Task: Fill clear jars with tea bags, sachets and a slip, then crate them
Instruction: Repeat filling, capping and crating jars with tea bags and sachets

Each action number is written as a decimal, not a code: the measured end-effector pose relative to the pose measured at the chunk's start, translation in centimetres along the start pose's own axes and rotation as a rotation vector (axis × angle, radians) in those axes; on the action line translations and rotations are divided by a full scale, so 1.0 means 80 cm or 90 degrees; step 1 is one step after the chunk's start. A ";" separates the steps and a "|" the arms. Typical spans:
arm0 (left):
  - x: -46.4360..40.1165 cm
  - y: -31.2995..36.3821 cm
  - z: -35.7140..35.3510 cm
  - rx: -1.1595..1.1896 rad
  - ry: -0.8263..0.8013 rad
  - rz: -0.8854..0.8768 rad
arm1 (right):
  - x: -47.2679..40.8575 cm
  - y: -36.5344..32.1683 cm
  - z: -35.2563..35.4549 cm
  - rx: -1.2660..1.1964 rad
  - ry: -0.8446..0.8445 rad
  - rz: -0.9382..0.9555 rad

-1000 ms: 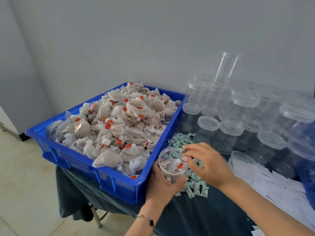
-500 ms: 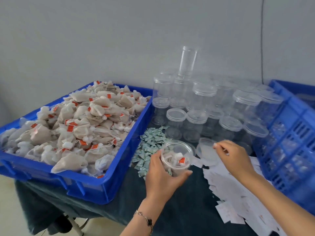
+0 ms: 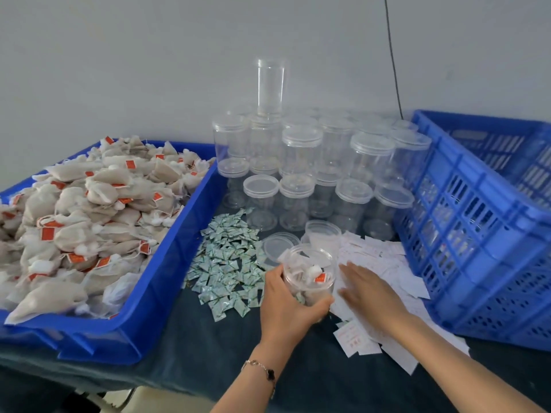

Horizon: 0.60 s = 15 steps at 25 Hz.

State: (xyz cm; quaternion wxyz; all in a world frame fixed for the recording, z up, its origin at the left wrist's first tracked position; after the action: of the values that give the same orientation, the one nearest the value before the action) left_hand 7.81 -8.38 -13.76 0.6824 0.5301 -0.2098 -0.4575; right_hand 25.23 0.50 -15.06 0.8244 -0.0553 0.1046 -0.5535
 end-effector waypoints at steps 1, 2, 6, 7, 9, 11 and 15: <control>0.000 0.001 0.000 -0.011 0.003 -0.005 | -0.004 -0.002 0.003 0.014 0.019 0.004; 0.000 0.001 0.001 -0.020 0.003 -0.010 | -0.009 -0.005 0.006 0.031 0.030 0.004; -0.001 0.000 0.001 -0.036 0.007 -0.026 | -0.023 -0.019 0.003 0.097 0.019 0.038; -0.001 0.001 0.001 -0.034 0.006 -0.028 | -0.023 -0.020 0.006 0.090 0.031 0.037; 0.000 0.001 0.001 -0.029 0.005 -0.023 | -0.018 -0.023 0.015 0.090 0.074 0.043; 0.000 0.001 0.001 -0.025 0.003 -0.016 | -0.010 -0.028 0.024 0.106 0.111 0.066; 0.000 0.001 0.001 -0.017 -0.001 -0.020 | 0.001 -0.015 0.094 -0.134 0.305 -0.091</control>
State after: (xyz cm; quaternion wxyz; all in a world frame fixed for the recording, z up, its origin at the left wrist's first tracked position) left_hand 7.78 -8.40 -13.67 0.6823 0.5234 -0.1959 -0.4713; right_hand 25.97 -0.19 -7.50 0.7249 -0.0158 0.3493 -0.5934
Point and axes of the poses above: each hand's wrist, its own x-axis away from the middle knuckle, its own z-axis out of the back of the hand, y = z × x, the point moved 9 cm from there along -x, towards the middle knuckle, and after that the axes turned 7 degrees about y, right-handed, at the moved point
